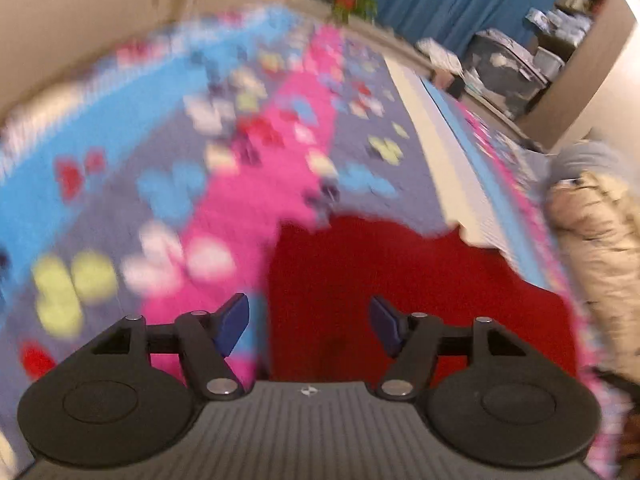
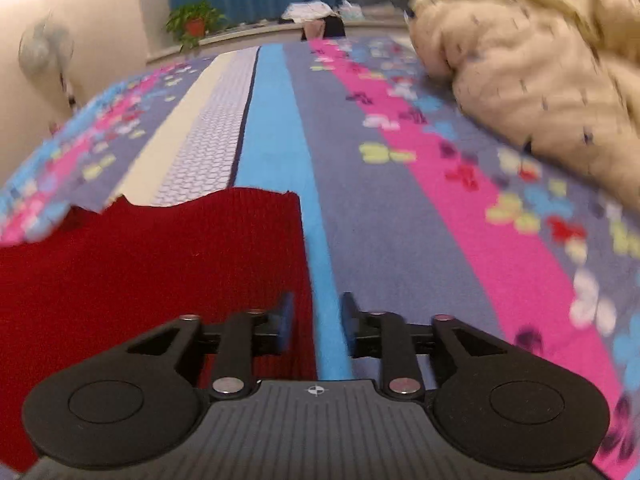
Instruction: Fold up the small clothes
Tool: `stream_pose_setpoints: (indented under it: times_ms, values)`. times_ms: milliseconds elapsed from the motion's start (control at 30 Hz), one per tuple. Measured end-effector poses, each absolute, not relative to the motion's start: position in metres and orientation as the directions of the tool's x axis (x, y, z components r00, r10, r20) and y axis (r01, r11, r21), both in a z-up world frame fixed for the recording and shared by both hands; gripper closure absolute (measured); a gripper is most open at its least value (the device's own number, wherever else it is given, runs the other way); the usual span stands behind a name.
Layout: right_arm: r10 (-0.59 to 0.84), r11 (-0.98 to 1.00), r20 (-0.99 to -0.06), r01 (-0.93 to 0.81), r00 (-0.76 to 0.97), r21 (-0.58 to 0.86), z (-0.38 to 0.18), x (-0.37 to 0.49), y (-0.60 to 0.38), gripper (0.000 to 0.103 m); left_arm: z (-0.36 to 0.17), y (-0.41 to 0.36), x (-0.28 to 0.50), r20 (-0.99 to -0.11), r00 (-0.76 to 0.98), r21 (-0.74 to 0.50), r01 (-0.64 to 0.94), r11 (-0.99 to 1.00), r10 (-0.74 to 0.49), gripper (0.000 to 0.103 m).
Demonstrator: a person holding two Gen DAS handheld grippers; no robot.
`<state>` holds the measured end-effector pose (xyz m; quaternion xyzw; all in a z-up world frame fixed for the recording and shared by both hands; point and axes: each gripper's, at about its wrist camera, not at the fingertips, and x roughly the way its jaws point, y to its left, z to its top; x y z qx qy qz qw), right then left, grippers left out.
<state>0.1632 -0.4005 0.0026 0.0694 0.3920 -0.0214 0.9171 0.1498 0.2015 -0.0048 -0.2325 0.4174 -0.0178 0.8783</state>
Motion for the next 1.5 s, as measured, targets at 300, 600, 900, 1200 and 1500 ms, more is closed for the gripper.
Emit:
stream_pose_setpoints:
  times_ms: [300,600,900,1200,1500]
  values:
    - [0.203,0.957,-0.838,0.077,0.506,0.278,-0.012,0.127,-0.418,0.053,-0.021,0.186,0.124,-0.852,0.446,-0.365,-0.129,0.922,-0.275,0.033]
    - [0.309,0.848,-0.61,0.078,0.729,0.524,0.045,0.067,-0.451,0.091,0.037,0.211,0.054,-0.635,0.692,-0.539,-0.078,0.839,-0.343,0.09]
    - [0.199,0.925,-0.858,0.199,0.473,0.324,-0.003,0.076,-0.449,0.079,0.013,0.203,0.059,-0.816,0.547,-0.345,-0.198,0.917,-0.189,0.077]
    - [0.231,0.959,-0.716,-0.028,0.659,0.283,0.031,0.062,-0.425,0.074,0.029,0.148,0.062,-0.747,0.599,-0.305,0.078,0.949,-0.289,0.068]
    - [0.143,0.984,-0.823,-0.17,0.55,0.057,0.001,0.071,-0.385,0.071,0.011,0.137,0.076,-0.814,0.527,-0.259,0.045,0.965,-0.244,0.064]
